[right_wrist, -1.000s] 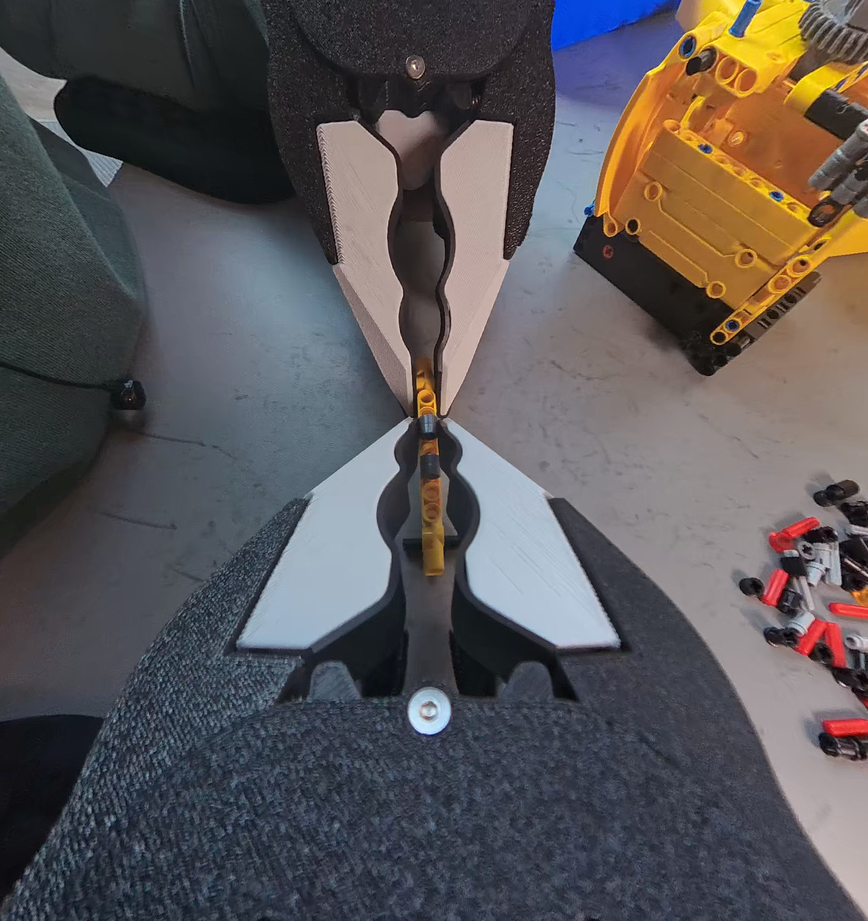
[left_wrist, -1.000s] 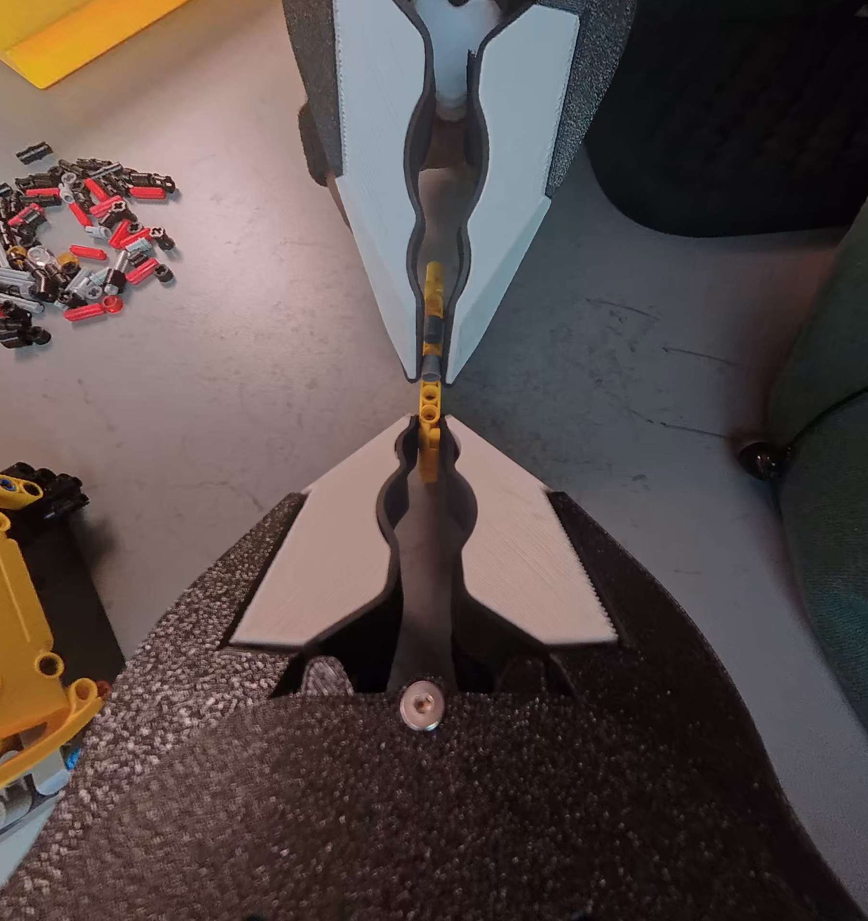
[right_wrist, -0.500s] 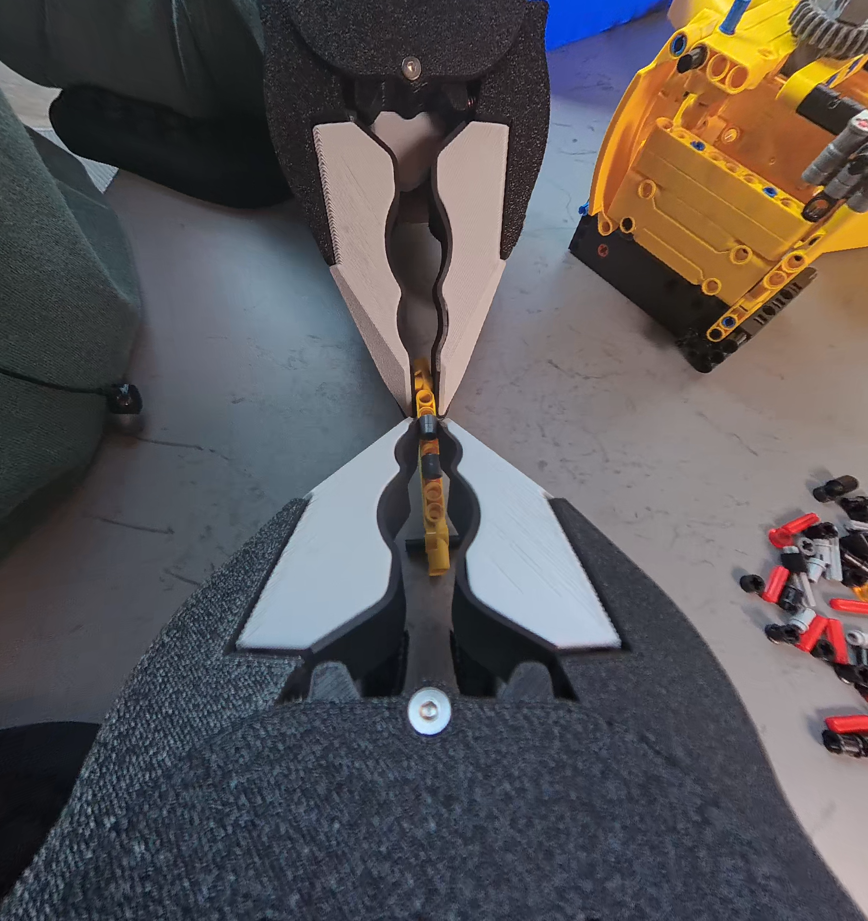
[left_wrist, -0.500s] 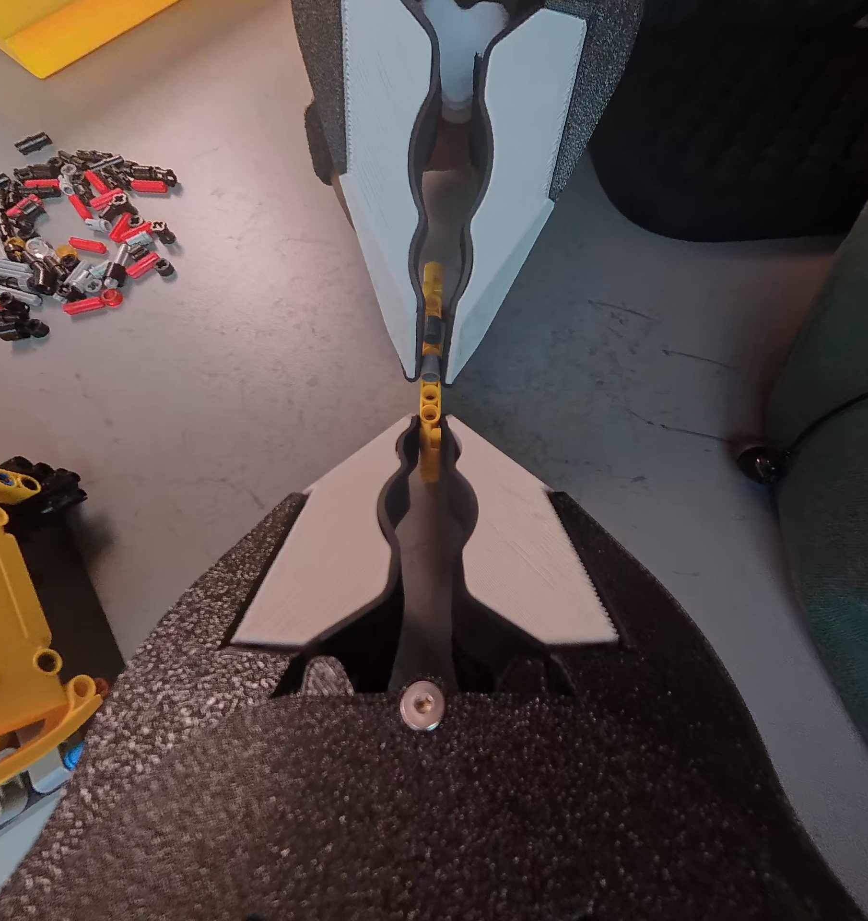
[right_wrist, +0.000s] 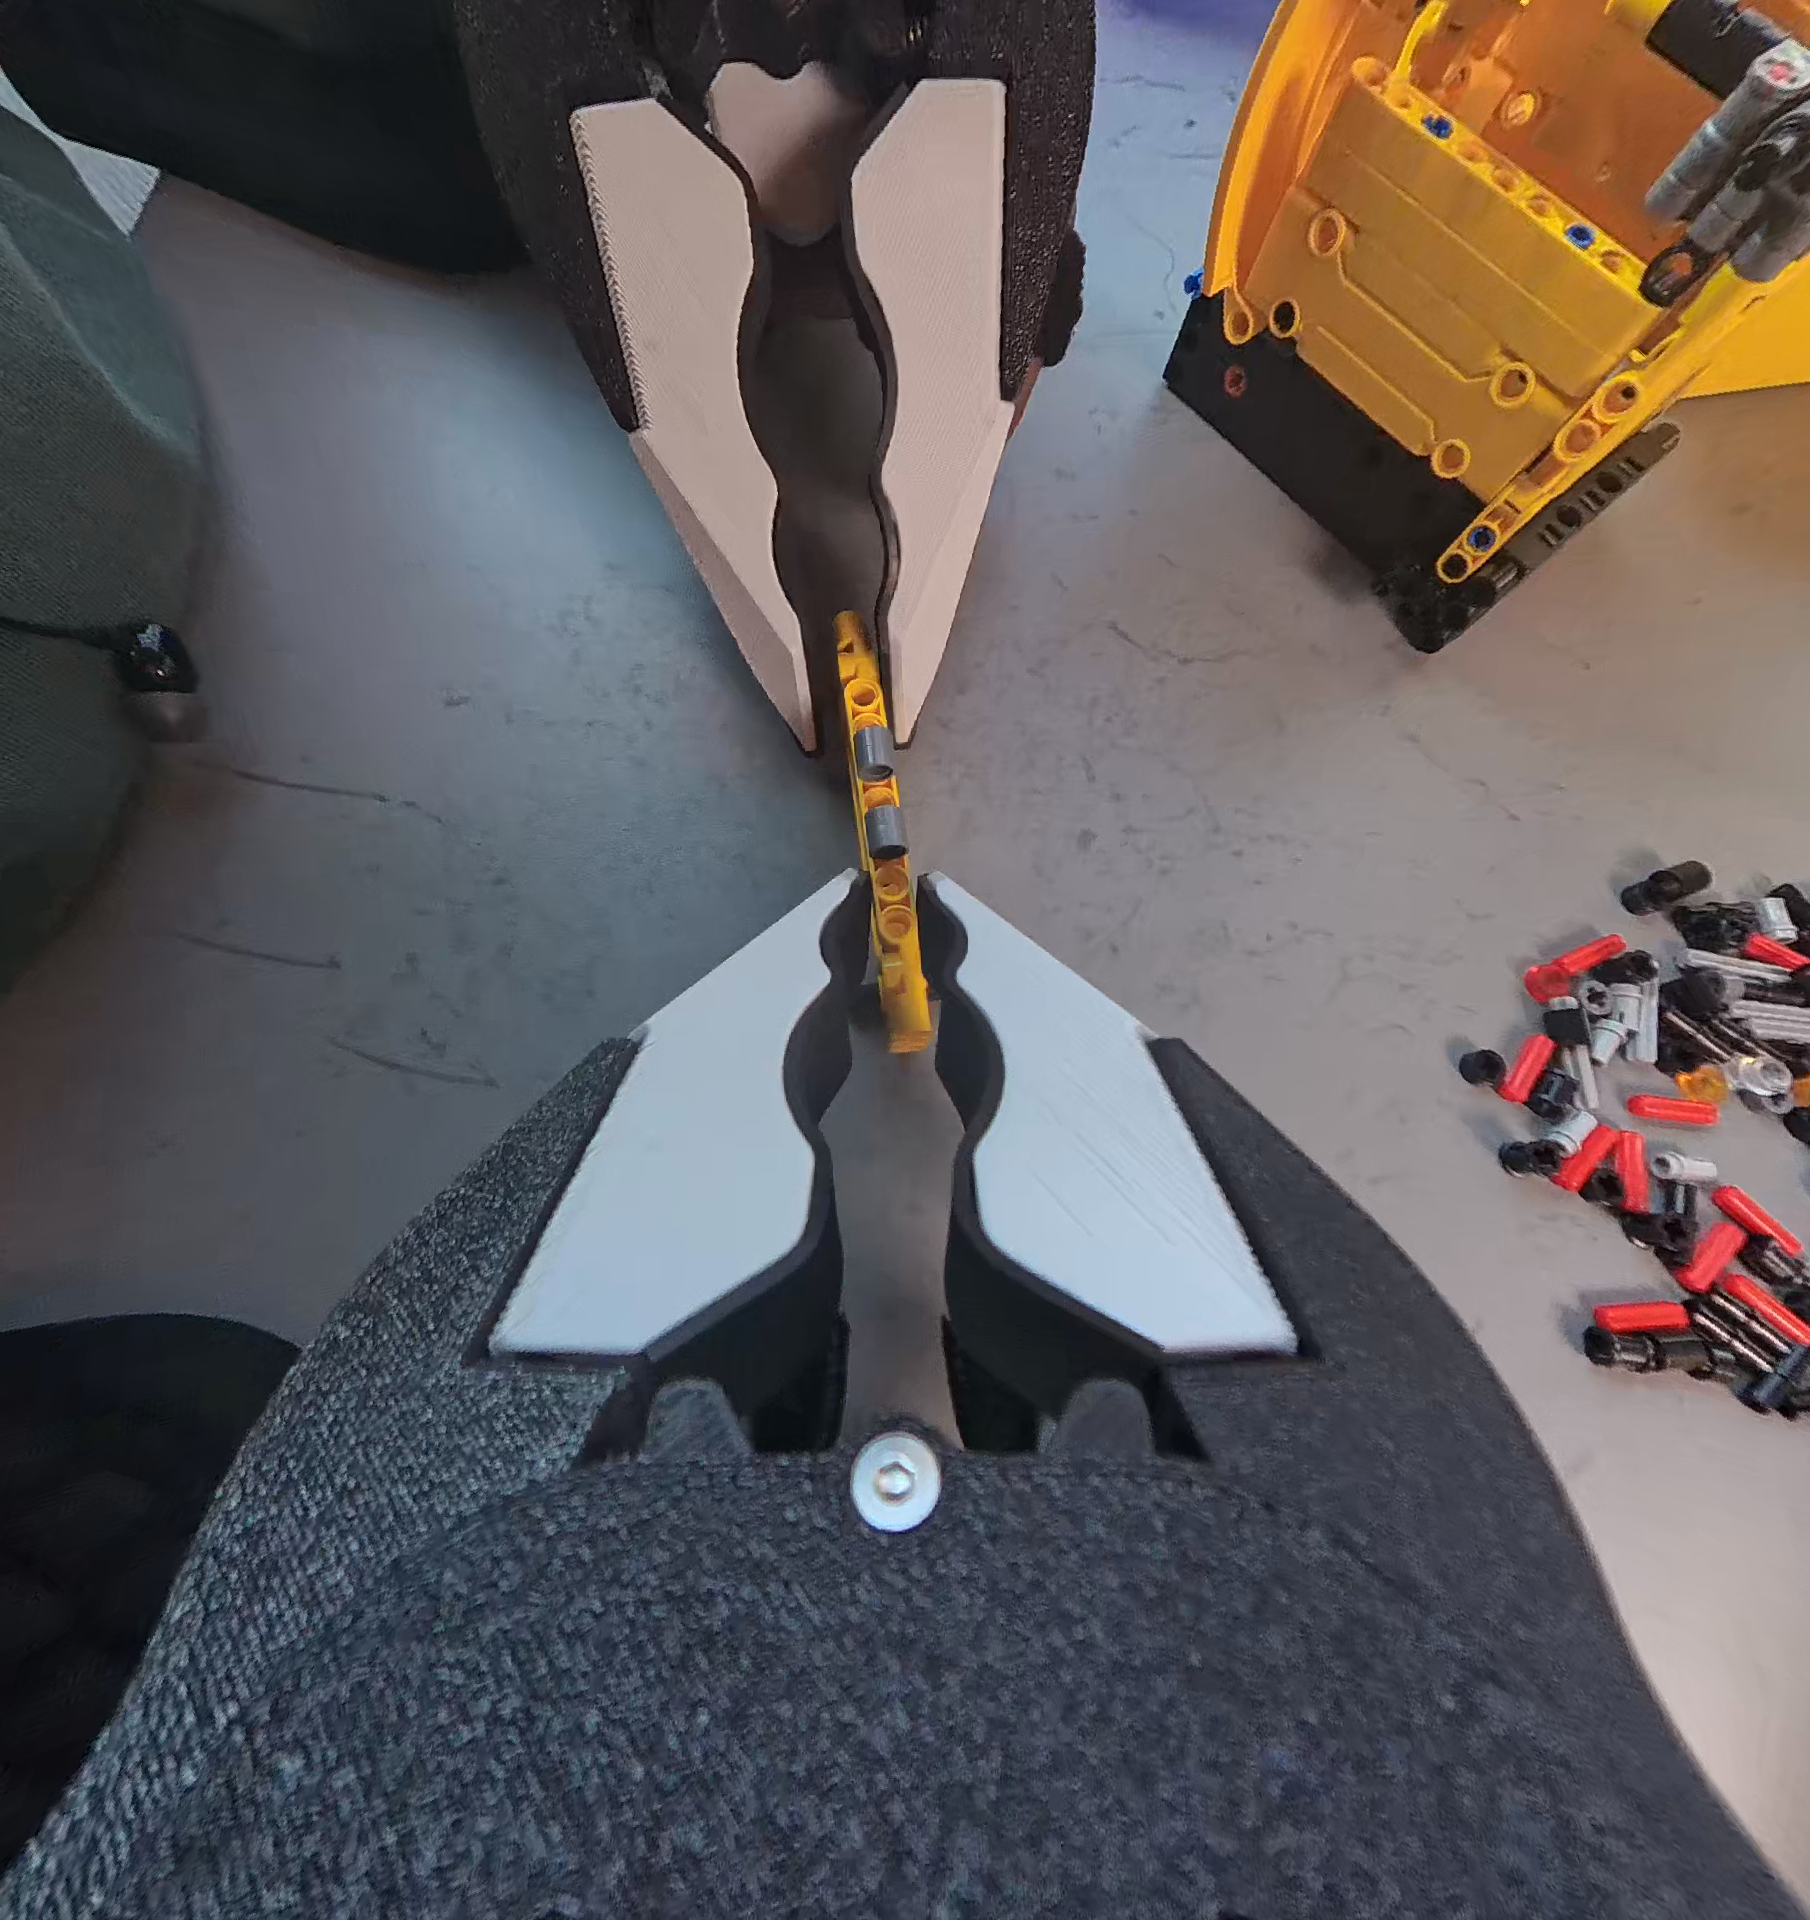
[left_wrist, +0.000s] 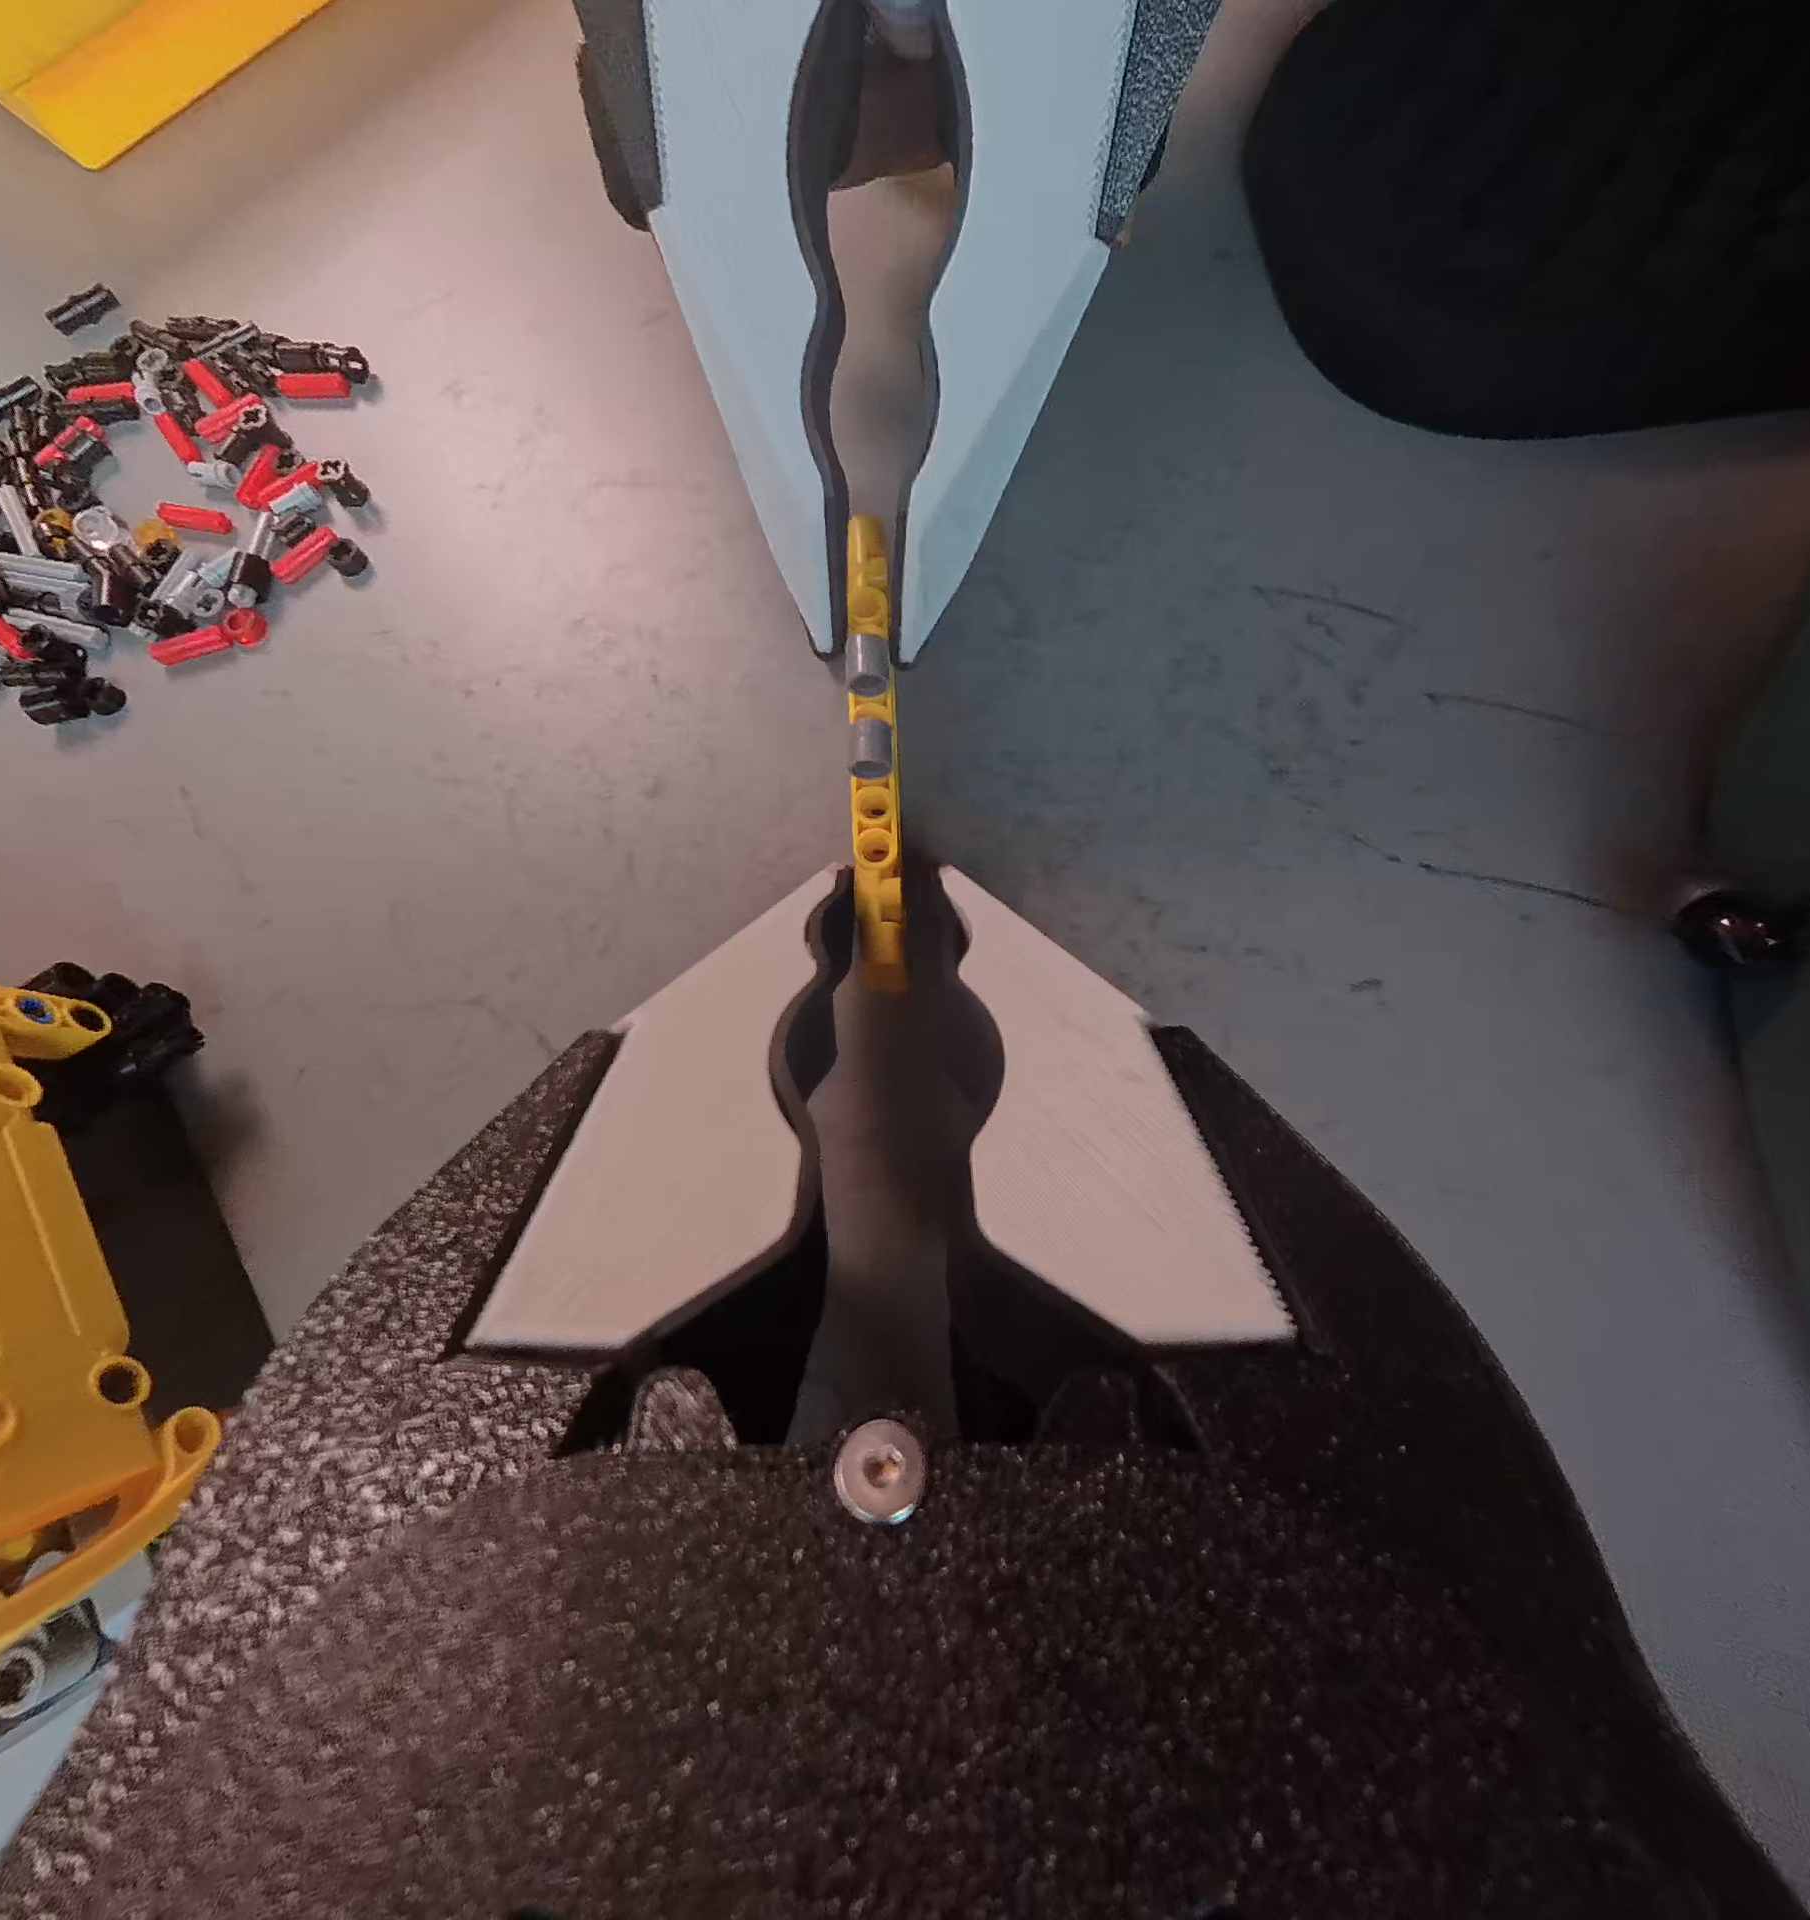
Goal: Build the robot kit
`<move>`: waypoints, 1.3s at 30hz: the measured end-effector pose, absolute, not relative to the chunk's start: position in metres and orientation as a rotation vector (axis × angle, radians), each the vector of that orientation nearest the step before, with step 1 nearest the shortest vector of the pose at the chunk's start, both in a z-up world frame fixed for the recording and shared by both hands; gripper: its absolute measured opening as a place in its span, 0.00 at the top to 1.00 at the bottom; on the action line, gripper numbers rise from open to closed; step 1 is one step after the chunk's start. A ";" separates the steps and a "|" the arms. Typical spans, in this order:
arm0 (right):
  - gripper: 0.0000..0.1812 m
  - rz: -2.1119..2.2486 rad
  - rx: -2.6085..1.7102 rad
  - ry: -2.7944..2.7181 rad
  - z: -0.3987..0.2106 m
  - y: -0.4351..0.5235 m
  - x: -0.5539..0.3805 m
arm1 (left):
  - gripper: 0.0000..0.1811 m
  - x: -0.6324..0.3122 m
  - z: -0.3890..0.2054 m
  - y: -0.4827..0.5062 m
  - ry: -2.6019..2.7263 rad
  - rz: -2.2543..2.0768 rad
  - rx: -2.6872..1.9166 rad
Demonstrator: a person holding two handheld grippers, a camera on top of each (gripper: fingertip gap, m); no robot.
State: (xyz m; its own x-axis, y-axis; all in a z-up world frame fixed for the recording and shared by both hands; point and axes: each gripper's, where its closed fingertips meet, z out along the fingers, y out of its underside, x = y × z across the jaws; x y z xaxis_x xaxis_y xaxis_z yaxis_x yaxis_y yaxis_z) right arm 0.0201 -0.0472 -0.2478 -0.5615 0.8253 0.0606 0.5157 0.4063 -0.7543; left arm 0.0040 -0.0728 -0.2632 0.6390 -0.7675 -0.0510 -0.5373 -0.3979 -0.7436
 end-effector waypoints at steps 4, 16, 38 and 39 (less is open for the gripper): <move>0.95 0.967 -1.150 -2.245 -0.250 -0.045 0.021 | 0.94 0.001 -0.256 -0.070 0.965 -0.410 -2.077; 0.85 1.008 -1.185 -2.189 -0.246 -0.037 0.022 | 0.94 -0.002 -0.256 -0.071 0.958 -0.407 -2.078; 0.67 1.118 -1.209 -1.236 -0.162 0.042 0.015 | 0.82 -0.052 -0.175 -0.038 0.436 -0.458 -1.713; 0.67 1.117 -1.208 -1.230 -0.161 0.043 0.015 | 0.82 -0.052 -0.173 -0.038 0.439 -0.450 -1.700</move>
State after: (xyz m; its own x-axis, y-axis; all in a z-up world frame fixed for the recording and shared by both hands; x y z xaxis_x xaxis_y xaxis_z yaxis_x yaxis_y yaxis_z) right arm 0.0152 0.0431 -0.1612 0.0417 0.9972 0.0622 0.0345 0.0608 -0.9976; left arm -0.0521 -0.0383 -0.1730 0.8507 -0.5229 0.0536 -0.0404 -0.1667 -0.9852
